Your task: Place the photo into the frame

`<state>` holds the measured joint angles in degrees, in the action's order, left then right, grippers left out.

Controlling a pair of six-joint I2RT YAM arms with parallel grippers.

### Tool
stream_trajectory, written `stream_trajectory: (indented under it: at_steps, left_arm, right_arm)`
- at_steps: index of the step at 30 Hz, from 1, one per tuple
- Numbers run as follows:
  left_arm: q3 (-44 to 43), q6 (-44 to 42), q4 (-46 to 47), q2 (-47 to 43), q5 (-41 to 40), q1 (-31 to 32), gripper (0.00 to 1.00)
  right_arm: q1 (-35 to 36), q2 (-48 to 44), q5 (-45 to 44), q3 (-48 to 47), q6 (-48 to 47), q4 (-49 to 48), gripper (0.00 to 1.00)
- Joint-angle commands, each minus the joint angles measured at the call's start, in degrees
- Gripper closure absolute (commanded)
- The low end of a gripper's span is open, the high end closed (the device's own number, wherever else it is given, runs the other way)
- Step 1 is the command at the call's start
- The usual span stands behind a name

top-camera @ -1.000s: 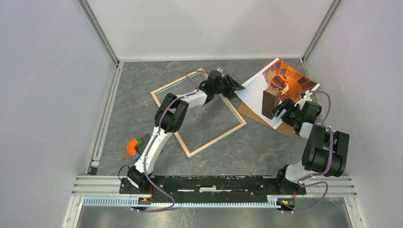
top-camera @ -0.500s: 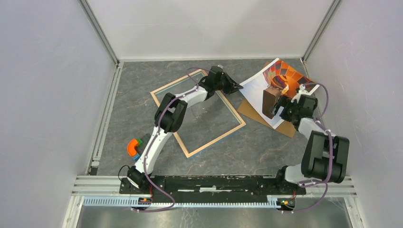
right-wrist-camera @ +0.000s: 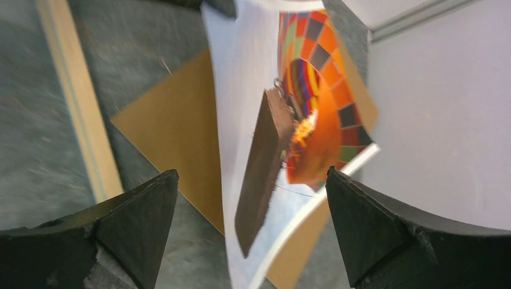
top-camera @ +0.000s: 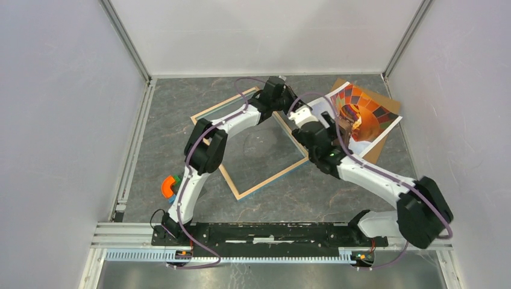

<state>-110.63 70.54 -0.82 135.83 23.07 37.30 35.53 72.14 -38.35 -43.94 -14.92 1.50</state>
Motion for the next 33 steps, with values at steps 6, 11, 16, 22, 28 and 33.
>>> stream_trajectory:
  at_steps: [6,11,16,22,28,33]
  left_arm:
    - [7.33,-2.78,-0.86,-11.97,0.80,1.20,0.98]
    - [9.94,-3.20,-1.98,-15.05,0.14,1.18,0.98]
    - [10.11,-5.56,-5.99,-17.53,-1.78,1.15,0.88]
    - [10.95,-7.82,-7.20,-22.24,-1.75,1.07,0.60]
    - [10.73,-22.70,-18.54,-33.53,-4.54,-2.14,0.17]
    - [18.03,-27.05,-19.38,-49.30,-0.92,-10.16,0.05]
  right_arm:
    - [4.01,9.93,-24.92,-1.49,-5.29,0.24,0.04]
    - [4.61,10.69,-23.47,-1.30,1.20,4.78,0.20]
    - [6.92,7.44,-21.19,-2.02,11.02,12.19,0.54]
    - [7.60,5.60,-20.74,-7.50,19.28,23.13,0.98]
    - [7.74,2.77,-19.97,-14.53,19.97,28.01,1.00]
    - [7.79,2.26,-6.33,-22.52,23.40,24.83,1.00]
